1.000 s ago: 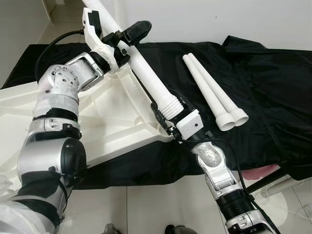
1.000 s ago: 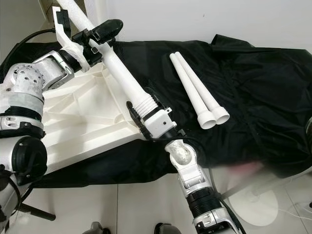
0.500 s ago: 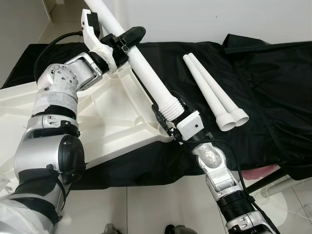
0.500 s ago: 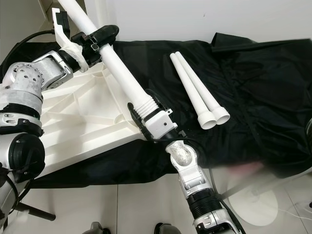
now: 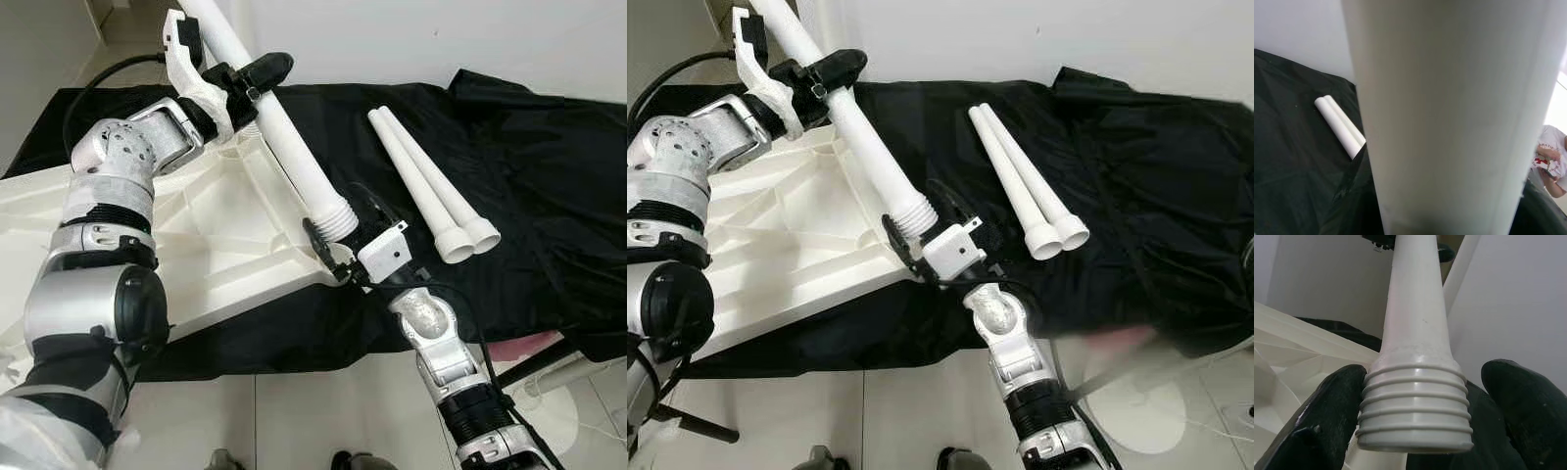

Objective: Building children table

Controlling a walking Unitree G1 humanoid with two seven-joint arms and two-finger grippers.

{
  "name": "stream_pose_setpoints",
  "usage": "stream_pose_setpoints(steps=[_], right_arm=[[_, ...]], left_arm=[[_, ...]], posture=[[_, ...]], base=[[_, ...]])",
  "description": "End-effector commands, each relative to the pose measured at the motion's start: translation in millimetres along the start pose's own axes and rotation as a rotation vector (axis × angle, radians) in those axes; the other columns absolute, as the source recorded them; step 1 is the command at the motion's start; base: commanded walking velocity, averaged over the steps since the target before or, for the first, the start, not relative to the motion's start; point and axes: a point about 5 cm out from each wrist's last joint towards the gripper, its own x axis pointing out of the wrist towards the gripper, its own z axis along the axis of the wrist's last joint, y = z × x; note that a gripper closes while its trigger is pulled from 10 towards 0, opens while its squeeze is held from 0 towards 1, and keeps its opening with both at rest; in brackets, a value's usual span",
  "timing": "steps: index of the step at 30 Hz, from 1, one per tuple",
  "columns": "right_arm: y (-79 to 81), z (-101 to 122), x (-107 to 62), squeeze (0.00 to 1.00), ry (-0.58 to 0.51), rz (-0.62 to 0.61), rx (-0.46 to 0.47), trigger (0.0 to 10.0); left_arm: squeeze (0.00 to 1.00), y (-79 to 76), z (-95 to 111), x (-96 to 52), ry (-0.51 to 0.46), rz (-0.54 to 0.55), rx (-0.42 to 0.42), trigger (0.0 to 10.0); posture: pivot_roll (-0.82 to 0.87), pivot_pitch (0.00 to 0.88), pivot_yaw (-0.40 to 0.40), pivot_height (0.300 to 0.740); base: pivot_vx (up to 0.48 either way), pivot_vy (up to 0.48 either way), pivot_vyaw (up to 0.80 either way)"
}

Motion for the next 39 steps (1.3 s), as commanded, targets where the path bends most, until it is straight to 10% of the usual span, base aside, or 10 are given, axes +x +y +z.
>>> stream_pose_setpoints(steps=[1, 5, 6, 26, 39], right_arm=[[-4.6, -7, -7.1, 1.00, 0.041, -0.044, 0.041, 10.0], [-7.8, -9, -8.2, 1.00, 0.055, -0.078, 0.068, 10.0], [-10.5, -13, -10.0, 0.00, 0.086, -0.105, 0.100, 10.0], [-6.4, -14, -6.7, 0.00, 0.289, -0.160, 0.215, 10.0], [-11.7, -4, -1.4, 0.00, 0.262, -0.087, 0.202, 10.0]], left_arm=[[0.00, -2.3, 11, -2.4, -0.008, -0.039, 0.058, 10.0], [0.00, 0.0, 14, -3.6, -0.021, -0.009, 0.086, 10.0], [0.00, 3.1, 19, -5.1, -0.045, 0.032, 0.121, 10.0], [0.00, 10.1, 19, -8.6, -0.202, 0.195, 0.303, 10.0], [0.00, -22.5, -15, 17.9, -0.195, 0.162, 0.562, 10.0]], posture=[[-0.07, 0.097, 0.022, 0.740], [-0.07, 0.098, 0.024, 0.740], [-0.07, 0.106, 0.031, 0.740], [-0.10, 0.110, 0.016, 0.740], [-0.12, 0.066, 0.012, 0.740]], base=[[0.000, 0.000, 0.00], [0.000, 0.000, 0.00], [0.000, 0.000, 0.00], [0.000, 0.000, 0.00], [0.000, 0.000, 0.00]])
